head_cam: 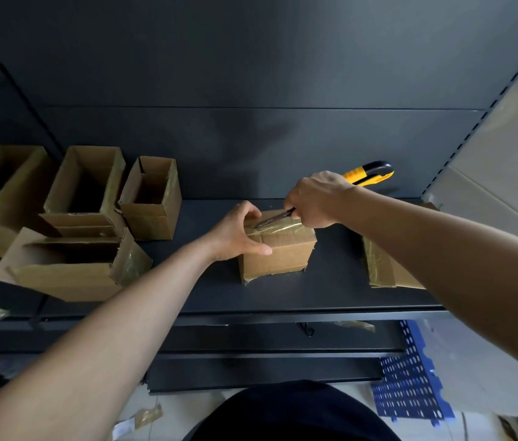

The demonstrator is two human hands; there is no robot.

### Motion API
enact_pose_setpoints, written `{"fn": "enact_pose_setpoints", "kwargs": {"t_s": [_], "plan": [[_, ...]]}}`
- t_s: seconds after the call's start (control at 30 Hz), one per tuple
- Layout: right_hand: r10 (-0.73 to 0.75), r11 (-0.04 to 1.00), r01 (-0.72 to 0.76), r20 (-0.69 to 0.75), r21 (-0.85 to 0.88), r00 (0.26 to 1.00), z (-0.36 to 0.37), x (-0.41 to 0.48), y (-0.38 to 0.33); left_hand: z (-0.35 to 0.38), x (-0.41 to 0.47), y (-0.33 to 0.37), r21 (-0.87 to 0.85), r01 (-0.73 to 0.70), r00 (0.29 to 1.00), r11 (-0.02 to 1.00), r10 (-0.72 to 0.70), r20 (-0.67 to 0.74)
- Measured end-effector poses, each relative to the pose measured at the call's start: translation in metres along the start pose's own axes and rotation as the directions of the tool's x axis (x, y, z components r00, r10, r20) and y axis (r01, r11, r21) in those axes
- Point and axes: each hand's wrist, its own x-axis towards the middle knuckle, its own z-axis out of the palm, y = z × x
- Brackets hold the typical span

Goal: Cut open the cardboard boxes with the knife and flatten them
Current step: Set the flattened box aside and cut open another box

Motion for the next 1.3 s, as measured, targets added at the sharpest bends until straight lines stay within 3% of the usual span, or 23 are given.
{"fn": "enact_pose_setpoints", "kwargs": {"t_s": [0.37,0.73,0.9,1.0,1.13,1.3], "plan": [[0.071,0.997,-0.068,0.125,-0.026,0.990,-0.007,0.010,-0.012,-0.001,-0.004,-0.008,-0.037,-0.018,0.999,0.999,0.016,-0.049],[0.245,0.969,-0.236,0.131,-0.077,0.961,0.016,0.000,-0.001,-0.014,0.003,0.004,0.194,-0.038,0.999,0.980,0.042,-0.014],[0.376,0.913,-0.316,0.231,-0.258,0.898,0.046,-0.038,0.044,-0.026,0.005,0.006,0.241,-0.017,1.000,0.970,0.016,0.009],[0.373,0.928,-0.351,0.280,-0.127,0.884,0.055,-0.046,0.054,-0.025,0.008,0.008,0.265,-0.014,1.000,0.964,0.008,0.021],[0.316,0.918,-0.352,0.199,0.185,0.928,0.043,-0.031,0.034,-0.021,0.010,0.010,0.282,0.002,1.000,0.959,0.005,-0.024],[0.370,0.922,-0.373,0.048,0.101,0.928,0.040,-0.022,0.034,-0.014,0.004,0.003,0.343,0.004,0.978,0.939,0.067,-0.197]]}}
